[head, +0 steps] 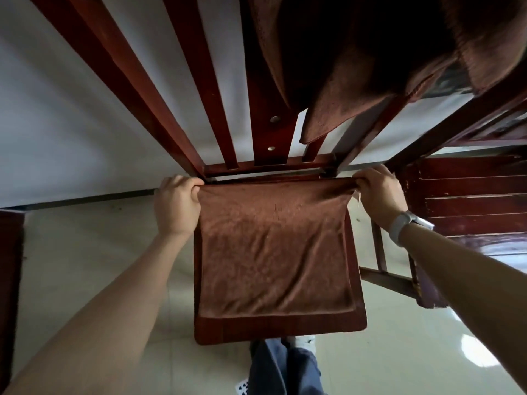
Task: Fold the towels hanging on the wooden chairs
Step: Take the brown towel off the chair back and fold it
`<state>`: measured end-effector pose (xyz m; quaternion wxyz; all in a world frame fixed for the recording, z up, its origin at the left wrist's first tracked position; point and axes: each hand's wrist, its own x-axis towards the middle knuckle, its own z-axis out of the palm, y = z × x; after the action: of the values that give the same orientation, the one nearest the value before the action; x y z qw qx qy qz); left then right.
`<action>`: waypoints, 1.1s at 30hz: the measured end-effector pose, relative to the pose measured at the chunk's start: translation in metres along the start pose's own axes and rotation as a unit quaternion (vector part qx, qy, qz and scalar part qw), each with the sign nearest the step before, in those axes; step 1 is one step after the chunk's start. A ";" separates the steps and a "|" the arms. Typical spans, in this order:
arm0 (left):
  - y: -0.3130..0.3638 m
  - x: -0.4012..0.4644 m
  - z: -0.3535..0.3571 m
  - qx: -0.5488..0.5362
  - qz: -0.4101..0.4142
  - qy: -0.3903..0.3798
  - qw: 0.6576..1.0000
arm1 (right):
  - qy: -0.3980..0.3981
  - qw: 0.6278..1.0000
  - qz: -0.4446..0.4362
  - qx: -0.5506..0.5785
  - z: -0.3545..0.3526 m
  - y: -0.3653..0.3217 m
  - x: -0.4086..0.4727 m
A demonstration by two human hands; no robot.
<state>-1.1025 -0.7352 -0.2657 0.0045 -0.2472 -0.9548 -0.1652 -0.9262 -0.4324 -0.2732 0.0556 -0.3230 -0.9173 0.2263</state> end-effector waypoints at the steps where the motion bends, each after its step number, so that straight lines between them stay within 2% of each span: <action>1: -0.001 -0.001 -0.002 0.000 0.011 0.003 1.000 | 0.004 1.000 -0.009 -0.007 -0.002 0.000 -0.003; 8: -0.020 -0.053 -0.009 0.013 0.100 -0.010 0.995 | -0.033 0.991 -0.118 -0.050 -0.018 0.008 -0.056; 15: -0.047 -0.146 0.007 0.029 0.189 -0.058 0.980 | -0.141 0.962 -0.213 -0.102 -0.006 0.037 -0.143; 19: -0.052 -0.187 0.019 0.034 0.189 -0.094 0.977 | -0.173 0.955 -0.212 -0.117 0.013 0.055 -0.184; 28: -0.053 -0.222 0.039 0.052 0.174 -0.147 0.972 | -0.143 0.960 -0.199 -0.135 0.036 0.073 -0.220; 33: -0.058 -0.228 0.055 0.101 0.176 -0.167 0.965 | -0.147 0.956 -0.195 -0.164 0.052 0.074 -0.226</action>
<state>-0.9256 -0.8724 -0.3568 -0.1008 -0.4338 -0.8951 -0.0208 -0.7197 -0.5406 -0.3431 -0.0905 -0.1056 -0.9849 0.1026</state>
